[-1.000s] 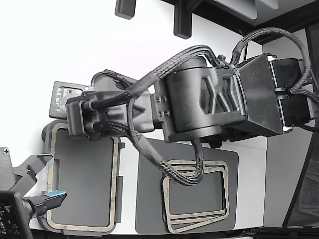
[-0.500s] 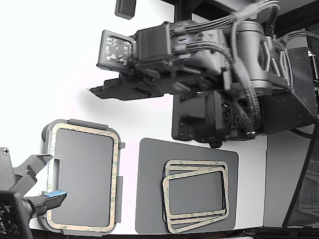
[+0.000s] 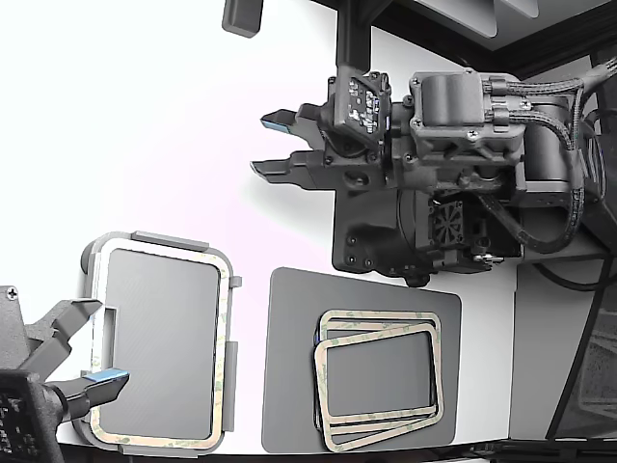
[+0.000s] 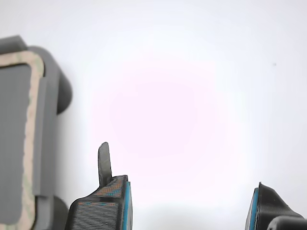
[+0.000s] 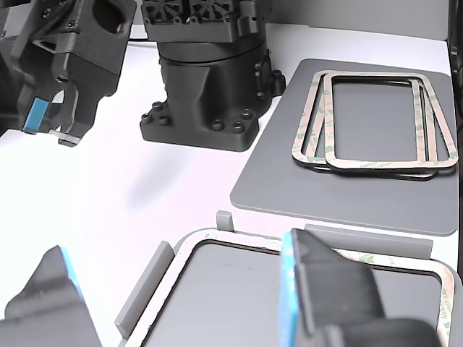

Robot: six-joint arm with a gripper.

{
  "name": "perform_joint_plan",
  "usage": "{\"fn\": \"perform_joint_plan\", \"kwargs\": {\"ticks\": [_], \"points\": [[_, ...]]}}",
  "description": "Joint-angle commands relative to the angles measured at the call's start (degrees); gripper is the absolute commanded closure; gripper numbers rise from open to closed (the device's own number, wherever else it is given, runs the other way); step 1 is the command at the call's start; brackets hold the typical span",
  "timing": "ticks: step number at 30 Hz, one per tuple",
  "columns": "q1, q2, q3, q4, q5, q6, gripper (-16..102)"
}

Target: Move top rectangular frame to the holder.

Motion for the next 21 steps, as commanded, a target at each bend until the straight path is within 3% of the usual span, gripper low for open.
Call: {"fn": "perform_joint_plan", "kwargs": {"ticks": [1, 12, 21], "points": [[-1.05, 8.96, 3.87, -0.35, 0.79, 0.44, -14], [-0.97, 25.14, 13.45, 0.79, 3.34, 1.49, -14], [-0.97, 25.05, 13.54, 0.62, 2.72, 1.05, -14]]}}
